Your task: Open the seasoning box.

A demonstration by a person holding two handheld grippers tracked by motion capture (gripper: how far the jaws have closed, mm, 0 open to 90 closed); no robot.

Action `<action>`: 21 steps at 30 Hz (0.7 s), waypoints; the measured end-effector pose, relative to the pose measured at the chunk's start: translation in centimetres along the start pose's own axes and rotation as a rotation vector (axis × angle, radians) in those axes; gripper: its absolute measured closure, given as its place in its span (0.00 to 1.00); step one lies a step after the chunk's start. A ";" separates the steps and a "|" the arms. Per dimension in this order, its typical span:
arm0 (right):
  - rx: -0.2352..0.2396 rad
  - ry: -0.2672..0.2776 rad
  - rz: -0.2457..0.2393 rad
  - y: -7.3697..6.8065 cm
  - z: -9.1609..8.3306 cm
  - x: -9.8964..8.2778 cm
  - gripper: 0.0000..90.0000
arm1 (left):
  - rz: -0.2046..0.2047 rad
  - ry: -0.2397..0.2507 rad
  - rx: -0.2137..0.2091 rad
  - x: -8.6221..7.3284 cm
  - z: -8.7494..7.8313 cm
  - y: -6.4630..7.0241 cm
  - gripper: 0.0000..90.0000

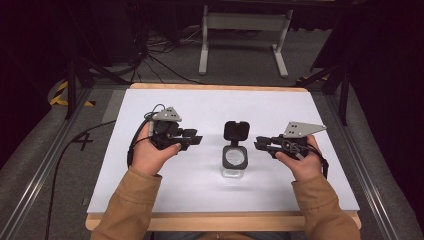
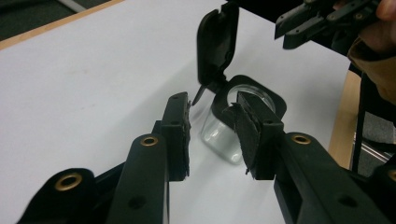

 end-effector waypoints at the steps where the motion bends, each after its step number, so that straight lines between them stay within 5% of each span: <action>1: -0.003 -0.003 0.005 0.2 0.0 0.0 0.83 | -0.003 -0.004 0.005 -0.3 -0.2 -0.2 0.72; 10: -0.055 -0.044 0.062 2.9 -0.8 -0.4 0.79 | -0.050 -0.021 0.046 -2.5 -1.5 -2.5 0.67; 21: -0.145 -0.143 0.104 6.4 -1.5 -3.1 0.72 | -0.081 -0.084 0.077 -5.2 -0.7 -5.6 0.61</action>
Point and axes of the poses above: each handheld gripper's, and its own axes: z roughly forward along the jaws, x roughly out of its top, y roughly to its right, the point moved 8 cm from there along z, roughly forward along the jaws
